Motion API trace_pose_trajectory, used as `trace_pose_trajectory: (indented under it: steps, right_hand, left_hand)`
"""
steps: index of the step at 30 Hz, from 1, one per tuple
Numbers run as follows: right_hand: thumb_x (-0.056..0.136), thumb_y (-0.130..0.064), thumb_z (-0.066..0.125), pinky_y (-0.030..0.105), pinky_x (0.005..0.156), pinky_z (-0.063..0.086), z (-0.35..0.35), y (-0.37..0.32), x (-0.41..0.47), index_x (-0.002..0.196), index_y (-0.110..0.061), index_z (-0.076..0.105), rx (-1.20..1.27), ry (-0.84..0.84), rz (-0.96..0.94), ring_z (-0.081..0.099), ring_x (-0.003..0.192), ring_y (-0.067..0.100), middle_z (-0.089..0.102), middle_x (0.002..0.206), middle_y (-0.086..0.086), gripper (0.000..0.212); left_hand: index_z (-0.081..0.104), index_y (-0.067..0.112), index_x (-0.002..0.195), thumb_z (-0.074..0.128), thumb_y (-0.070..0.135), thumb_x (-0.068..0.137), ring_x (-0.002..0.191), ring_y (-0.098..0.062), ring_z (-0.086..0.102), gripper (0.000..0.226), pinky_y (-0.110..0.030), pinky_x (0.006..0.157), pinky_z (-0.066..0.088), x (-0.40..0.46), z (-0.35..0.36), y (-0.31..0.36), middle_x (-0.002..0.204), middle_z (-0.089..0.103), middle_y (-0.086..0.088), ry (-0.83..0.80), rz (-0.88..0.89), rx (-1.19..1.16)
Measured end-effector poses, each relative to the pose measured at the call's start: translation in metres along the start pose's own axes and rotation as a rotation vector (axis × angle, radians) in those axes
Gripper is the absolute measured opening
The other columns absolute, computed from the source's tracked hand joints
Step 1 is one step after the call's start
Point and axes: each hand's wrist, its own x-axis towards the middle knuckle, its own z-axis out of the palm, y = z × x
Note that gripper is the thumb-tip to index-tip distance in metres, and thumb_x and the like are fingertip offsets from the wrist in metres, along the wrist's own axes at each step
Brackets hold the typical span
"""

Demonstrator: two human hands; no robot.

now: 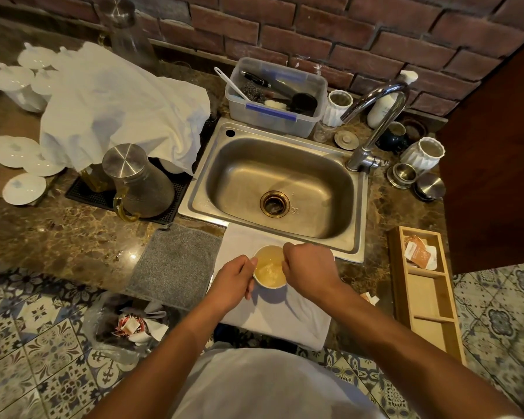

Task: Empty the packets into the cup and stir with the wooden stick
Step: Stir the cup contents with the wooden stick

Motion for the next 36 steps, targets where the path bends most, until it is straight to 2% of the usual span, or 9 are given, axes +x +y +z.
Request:
trace_pose_trajectory:
  steps: [5, 9, 15, 20, 23, 28, 32, 36]
  right_hand:
    - [0.094, -0.034, 0.061, 0.030, 0.063, 0.039, 0.001, -0.009, -0.001, 0.105, -0.017, 0.071, 0.071, -0.137, -0.006, 0.061, 0.076, 0.027, 0.073, 0.096, 0.008, 0.023]
    - [0.096, -0.036, 0.056, 0.031, 0.064, 0.042, 0.007, -0.014, 0.004, 0.102, -0.019, 0.070, 0.142, -0.080, 0.024, 0.067, 0.084, 0.029, 0.074, 0.095, 0.007, 0.023]
    - [0.100, -0.036, 0.051, 0.031, 0.063, 0.038, 0.004, -0.002, 0.007, 0.110, -0.017, 0.064, 0.069, 0.004, 0.041, 0.068, 0.090, 0.032, 0.074, 0.100, 0.008, 0.025]
    - [0.094, -0.031, 0.061, 0.031, 0.065, 0.044, -0.003, 0.000, 0.002, 0.110, -0.019, 0.070, 0.001, -0.086, -0.006, 0.069, 0.090, 0.031, 0.074, 0.101, 0.008, 0.022]
    - [0.094, -0.033, 0.062, 0.032, 0.068, 0.049, 0.001, -0.004, -0.001, 0.108, -0.018, 0.071, 0.050, -0.133, -0.006, 0.068, 0.086, 0.029, 0.074, 0.099, 0.008, 0.022]
    - [0.097, -0.038, 0.057, 0.033, 0.064, 0.042, 0.008, -0.006, 0.005, 0.102, -0.018, 0.068, 0.189, -0.067, 0.073, 0.068, 0.089, 0.031, 0.074, 0.097, 0.009, 0.023]
    - [0.100, -0.040, 0.052, 0.038, 0.071, 0.056, 0.009, -0.002, 0.004, 0.103, -0.018, 0.064, 0.173, 0.001, 0.131, 0.069, 0.086, 0.031, 0.074, 0.094, 0.007, 0.025]
    - [0.102, -0.039, 0.050, 0.036, 0.071, 0.055, 0.012, -0.004, -0.001, 0.108, -0.019, 0.062, 0.104, 0.038, 0.077, 0.069, 0.085, 0.030, 0.074, 0.096, 0.005, 0.024]
  left_hand:
    - [0.051, 0.009, 0.076, 0.045, 0.034, 0.106, 0.051, -0.020, 0.053, 0.040, -0.033, 0.055, 0.043, 0.002, 0.000, -0.001, 0.057, 0.056, -0.006, -0.008, -0.007, -0.004]
    - [0.052, 0.008, 0.078, 0.045, 0.034, 0.106, 0.051, -0.020, 0.054, 0.039, -0.030, 0.053, 0.043, 0.001, 0.000, 0.001, 0.059, 0.057, -0.008, -0.010, -0.008, -0.008]
    - [0.049, 0.010, 0.075, 0.046, 0.033, 0.106, 0.051, -0.021, 0.052, 0.039, -0.028, 0.053, 0.042, 0.001, 0.000, -0.001, 0.059, 0.055, -0.011, -0.005, -0.006, -0.033]
    - [0.049, 0.010, 0.076, 0.045, 0.034, 0.106, 0.052, -0.020, 0.053, 0.039, -0.028, 0.054, 0.042, 0.000, 0.000, 0.000, 0.059, 0.056, -0.010, -0.007, -0.005, -0.012]
    - [0.050, 0.011, 0.076, 0.045, 0.035, 0.106, 0.050, -0.017, 0.052, 0.040, -0.026, 0.051, 0.041, 0.000, 0.000, 0.001, 0.059, 0.057, -0.009, -0.004, -0.008, 0.009]
    - [0.049, 0.011, 0.074, 0.046, 0.035, 0.106, 0.051, -0.020, 0.052, 0.040, -0.031, 0.055, 0.043, 0.002, -0.001, -0.001, 0.058, 0.056, -0.008, -0.010, -0.004, -0.017]
    - [0.050, 0.010, 0.074, 0.049, 0.037, 0.105, 0.053, -0.022, 0.053, 0.040, -0.033, 0.057, 0.044, 0.002, -0.002, -0.004, 0.057, 0.056, -0.007, -0.003, -0.006, -0.034]
    - [0.050, 0.012, 0.074, 0.048, 0.037, 0.105, 0.053, -0.022, 0.054, 0.040, -0.035, 0.058, 0.046, 0.002, -0.001, -0.003, 0.057, 0.057, -0.005, 0.001, -0.016, -0.020]
